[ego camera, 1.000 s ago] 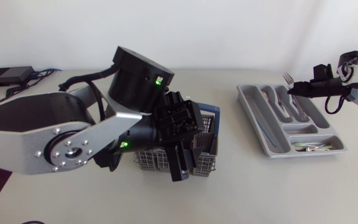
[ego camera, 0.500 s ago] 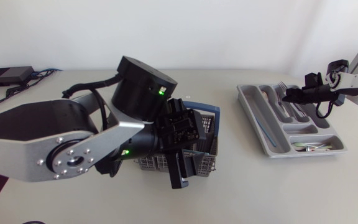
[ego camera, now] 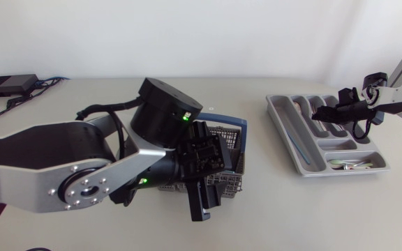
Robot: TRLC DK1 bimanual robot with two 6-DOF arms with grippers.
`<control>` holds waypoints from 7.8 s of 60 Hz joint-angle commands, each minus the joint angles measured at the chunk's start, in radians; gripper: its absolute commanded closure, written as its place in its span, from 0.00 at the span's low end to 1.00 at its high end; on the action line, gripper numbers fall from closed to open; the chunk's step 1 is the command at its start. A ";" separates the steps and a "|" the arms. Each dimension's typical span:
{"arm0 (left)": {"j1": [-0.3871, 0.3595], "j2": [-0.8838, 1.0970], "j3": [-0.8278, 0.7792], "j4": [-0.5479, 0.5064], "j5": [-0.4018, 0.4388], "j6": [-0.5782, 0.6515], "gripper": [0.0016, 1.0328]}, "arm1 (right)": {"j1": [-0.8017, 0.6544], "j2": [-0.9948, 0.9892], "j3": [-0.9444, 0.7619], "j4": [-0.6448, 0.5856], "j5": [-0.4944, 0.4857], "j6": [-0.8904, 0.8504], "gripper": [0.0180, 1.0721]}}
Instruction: Sort the cutlery from the basket into the organizer compartments.
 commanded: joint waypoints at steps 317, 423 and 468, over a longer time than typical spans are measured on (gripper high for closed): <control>0.421 -0.125 0.256 -0.164 0.233 -0.357 0.07 | 0.398 -1.281 -0.871 -0.209 -0.024 -0.162 0.95; 0.367 -0.355 -0.152 -0.267 0.094 -0.052 0.10 | 0.238 -0.369 -0.550 -0.051 0.258 -0.114 0.48; 0.452 -0.067 0.204 -0.601 0.281 -0.446 0.20 | 0.384 -0.833 -0.828 0.000 0.376 -0.111 0.14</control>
